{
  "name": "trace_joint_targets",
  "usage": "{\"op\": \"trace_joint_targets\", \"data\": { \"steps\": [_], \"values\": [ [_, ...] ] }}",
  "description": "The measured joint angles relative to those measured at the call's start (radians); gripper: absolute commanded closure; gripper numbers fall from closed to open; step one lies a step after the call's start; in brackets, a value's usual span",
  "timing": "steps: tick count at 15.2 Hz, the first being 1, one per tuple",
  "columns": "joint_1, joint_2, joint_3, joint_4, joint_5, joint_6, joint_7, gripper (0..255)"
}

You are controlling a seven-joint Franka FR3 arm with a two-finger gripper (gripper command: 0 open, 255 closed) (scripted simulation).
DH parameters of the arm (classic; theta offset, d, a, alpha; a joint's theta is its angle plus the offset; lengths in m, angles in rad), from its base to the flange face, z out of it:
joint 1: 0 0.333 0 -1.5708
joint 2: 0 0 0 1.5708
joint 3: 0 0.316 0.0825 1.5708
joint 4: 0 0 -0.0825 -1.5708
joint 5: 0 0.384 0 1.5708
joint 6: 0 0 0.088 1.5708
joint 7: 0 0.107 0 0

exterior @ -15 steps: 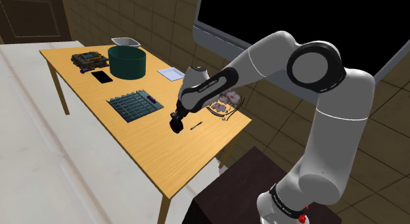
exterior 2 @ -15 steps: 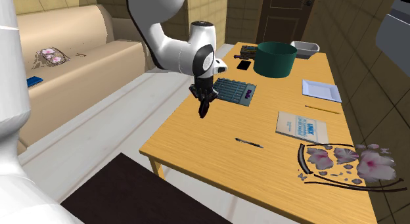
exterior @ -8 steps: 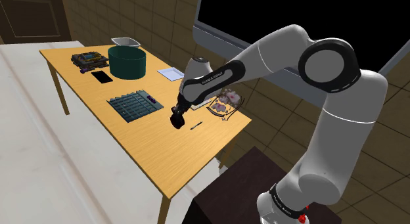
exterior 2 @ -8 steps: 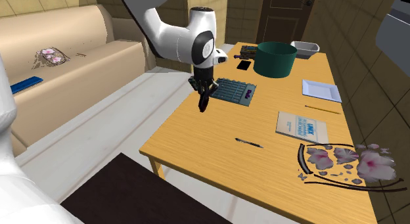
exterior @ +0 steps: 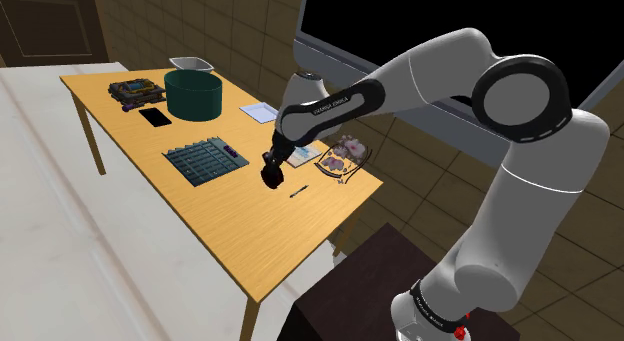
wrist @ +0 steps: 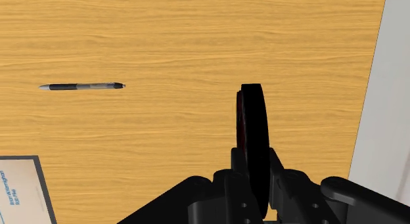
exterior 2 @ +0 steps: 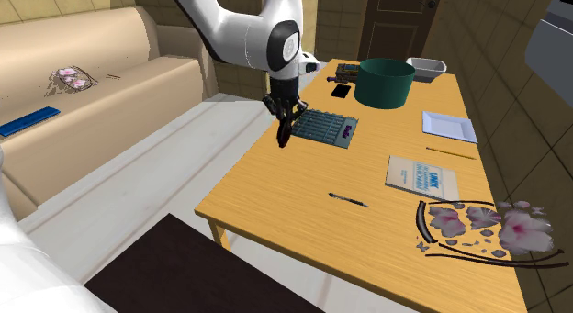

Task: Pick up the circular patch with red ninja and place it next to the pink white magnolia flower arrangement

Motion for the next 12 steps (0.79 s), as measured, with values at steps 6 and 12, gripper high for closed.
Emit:
{"op": "trace_joint_targets", "data": {
  "steps": [6,12],
  "values": [
    [-0.021,-0.046,-0.008,-0.002,0.012,-0.046,-0.034,255],
    [-0.107,-0.092,-0.053,-0.053,0.051,-0.048,-0.192,255]
  ]
}}
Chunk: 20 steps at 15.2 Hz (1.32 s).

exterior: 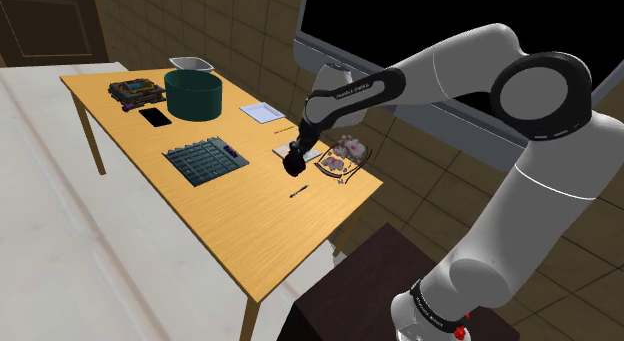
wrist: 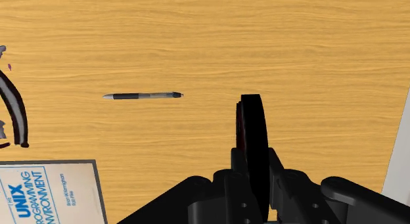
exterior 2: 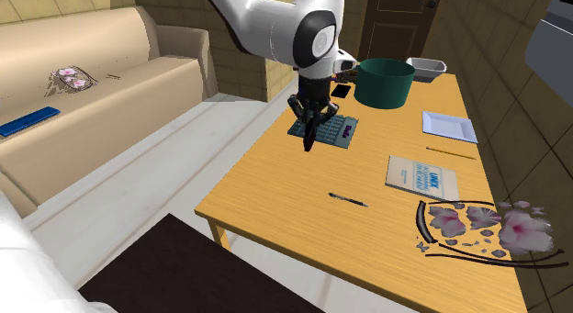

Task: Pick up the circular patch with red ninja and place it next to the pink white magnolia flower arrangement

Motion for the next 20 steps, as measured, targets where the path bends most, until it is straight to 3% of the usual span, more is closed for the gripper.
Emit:
{"op": "trace_joint_targets", "data": {
  "steps": [7,20],
  "values": [
    [-0.097,-0.033,-0.062,-0.044,0.04,-0.002,-0.187,255],
    [-0.288,0.046,-0.182,0.065,0.111,-0.067,-0.541,255]
  ]
}}
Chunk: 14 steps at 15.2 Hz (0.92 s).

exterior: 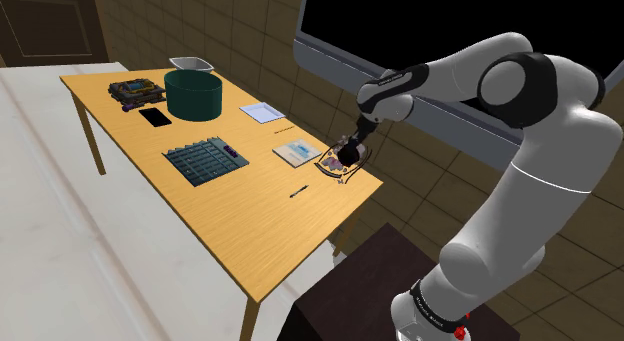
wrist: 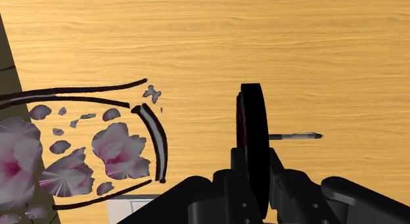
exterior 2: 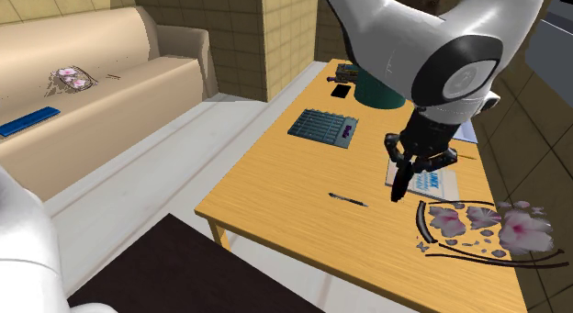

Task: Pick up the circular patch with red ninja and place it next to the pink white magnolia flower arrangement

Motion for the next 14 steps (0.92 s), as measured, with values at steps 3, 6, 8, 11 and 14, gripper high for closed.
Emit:
{"op": "trace_joint_targets", "data": {
  "steps": [3,6,8,11,14],
  "values": [
    [-0.049,0.035,-0.024,0.052,0.017,-0.028,-0.079,255],
    [-0.078,0.069,-0.035,0.091,0.03,-0.039,-0.125,255],
    [-0.082,0.084,-0.033,0.084,0.039,-0.019,-0.137,255],
    [-0.086,0.111,-0.028,0.077,0.052,0.014,-0.15,255],
    [-0.088,0.135,-0.023,0.07,0.064,0.044,-0.16,255]
  ]
}}
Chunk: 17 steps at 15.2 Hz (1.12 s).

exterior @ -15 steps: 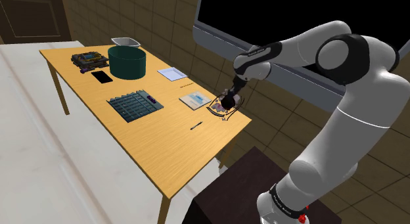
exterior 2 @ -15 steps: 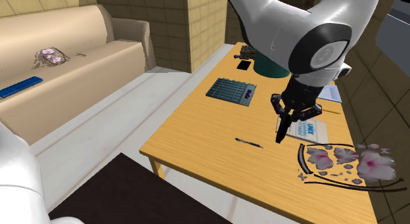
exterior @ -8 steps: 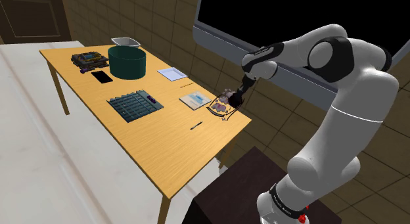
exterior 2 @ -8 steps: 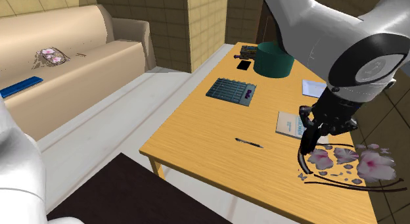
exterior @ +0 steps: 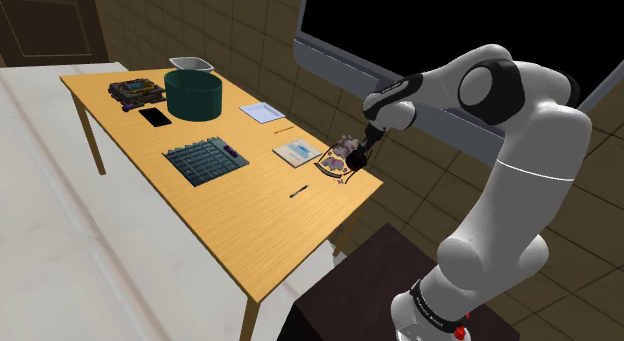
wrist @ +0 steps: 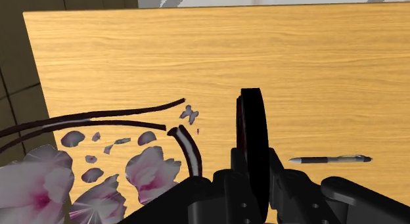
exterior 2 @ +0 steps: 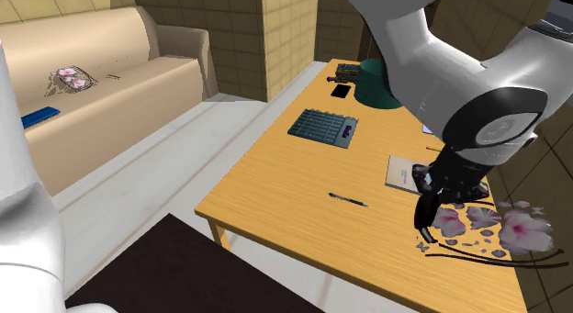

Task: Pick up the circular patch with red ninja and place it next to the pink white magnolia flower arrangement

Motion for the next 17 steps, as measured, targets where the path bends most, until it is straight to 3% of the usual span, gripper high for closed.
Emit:
{"op": "trace_joint_targets", "data": {
  "steps": [17],
  "values": [
    [-0.032,0.179,0.047,0.002,0.079,0.171,-0.073,255]
  ]
}}
